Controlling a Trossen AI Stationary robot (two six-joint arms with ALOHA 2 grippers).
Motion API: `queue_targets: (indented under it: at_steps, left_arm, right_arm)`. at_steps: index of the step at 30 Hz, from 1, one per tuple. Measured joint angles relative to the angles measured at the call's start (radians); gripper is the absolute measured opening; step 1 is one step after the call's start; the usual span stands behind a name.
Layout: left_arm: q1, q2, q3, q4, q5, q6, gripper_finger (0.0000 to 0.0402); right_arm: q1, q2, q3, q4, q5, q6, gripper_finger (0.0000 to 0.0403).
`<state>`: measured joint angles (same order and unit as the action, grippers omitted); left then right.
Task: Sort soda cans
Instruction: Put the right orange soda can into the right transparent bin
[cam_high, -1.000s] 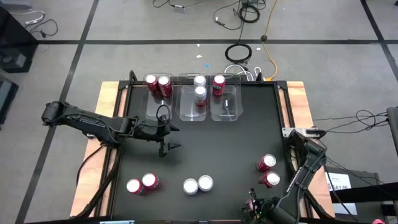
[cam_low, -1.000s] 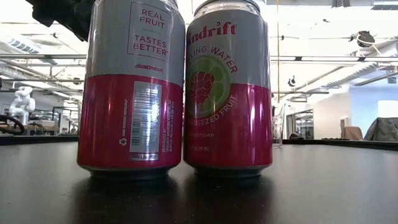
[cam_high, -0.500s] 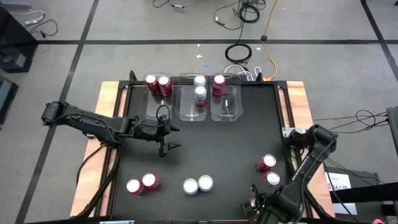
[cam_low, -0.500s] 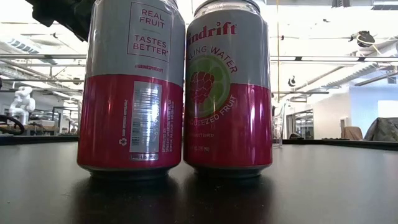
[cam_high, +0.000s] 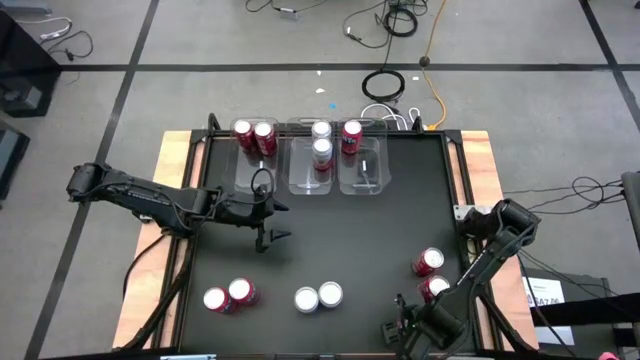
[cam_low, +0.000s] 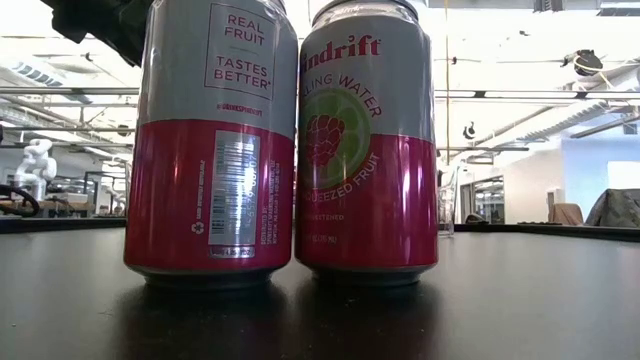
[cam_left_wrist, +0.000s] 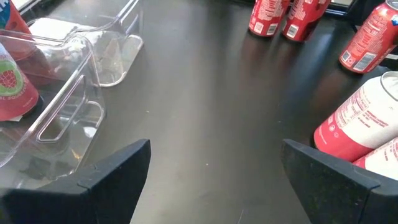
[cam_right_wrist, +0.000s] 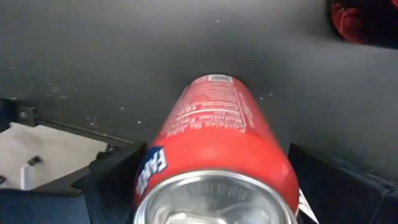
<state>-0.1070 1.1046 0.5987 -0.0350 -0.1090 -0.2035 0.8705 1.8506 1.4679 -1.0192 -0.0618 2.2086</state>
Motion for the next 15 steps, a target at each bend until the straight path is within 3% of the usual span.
queue_targets:
  at_steps: [4,12,15]
  left_arm:
    - [0.000,0.000,0.000,0.000,0.000,0.000,0.0367]
    - [0.000,0.000,0.000,0.000,0.000,0.001,0.0367]
    - [0.000,0.000,0.000,0.000,0.000,0.001,0.0367]
  right_arm:
    - [-0.005,0.001,-0.004,0.020,-0.028,0.019,0.0368]
    - [-0.005,0.001,-0.004,0.073,-0.074,0.069,0.0289]
    - [-0.007,0.001,-0.003,0.073,-0.072,0.087,0.0279]
